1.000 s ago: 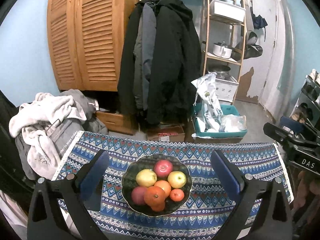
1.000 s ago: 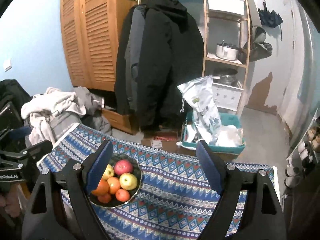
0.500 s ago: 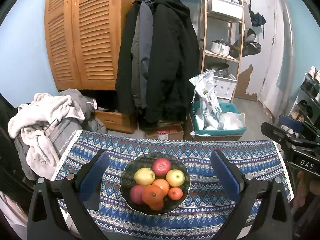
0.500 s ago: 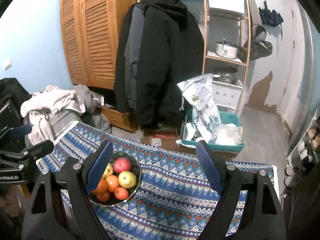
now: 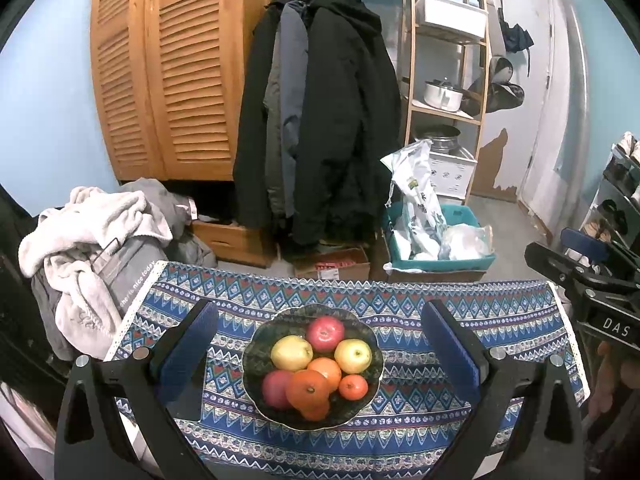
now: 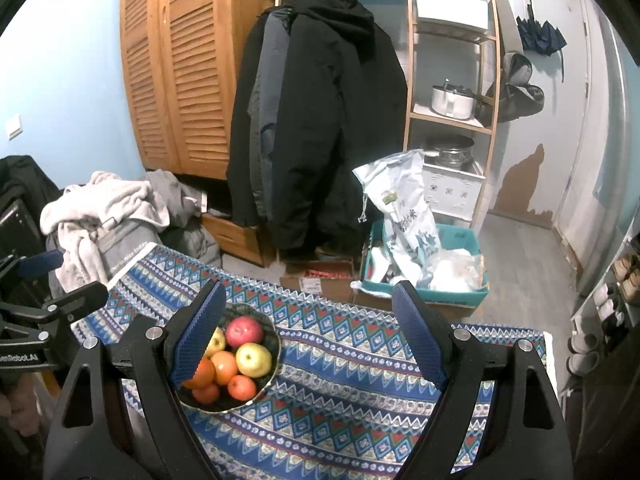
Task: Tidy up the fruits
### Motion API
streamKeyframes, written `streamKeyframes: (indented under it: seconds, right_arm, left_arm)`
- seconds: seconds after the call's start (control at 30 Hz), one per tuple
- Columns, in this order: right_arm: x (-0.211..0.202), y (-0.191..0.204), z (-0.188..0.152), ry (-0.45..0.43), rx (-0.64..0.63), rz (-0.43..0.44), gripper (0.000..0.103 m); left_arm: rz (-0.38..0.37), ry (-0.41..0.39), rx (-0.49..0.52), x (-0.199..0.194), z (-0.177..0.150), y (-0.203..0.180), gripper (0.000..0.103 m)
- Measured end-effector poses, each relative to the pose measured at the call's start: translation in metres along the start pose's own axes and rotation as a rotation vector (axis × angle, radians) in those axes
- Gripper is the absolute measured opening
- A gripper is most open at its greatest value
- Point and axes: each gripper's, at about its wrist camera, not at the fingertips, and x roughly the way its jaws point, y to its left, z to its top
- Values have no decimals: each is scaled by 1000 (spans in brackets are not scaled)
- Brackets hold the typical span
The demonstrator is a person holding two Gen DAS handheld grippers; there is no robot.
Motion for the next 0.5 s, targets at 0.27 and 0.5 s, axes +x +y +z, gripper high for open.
streamKeyframes:
  seconds: [0.27, 0.5]
  right_arm:
    - [-1, -1, 0, 1, -1, -2, 84]
    - [-1, -1, 0, 1, -3, -2, 84]
  left_arm:
    - [3, -2, 0, 0, 0, 0, 102]
    - [16, -1, -5, -1, -2, 3, 102]
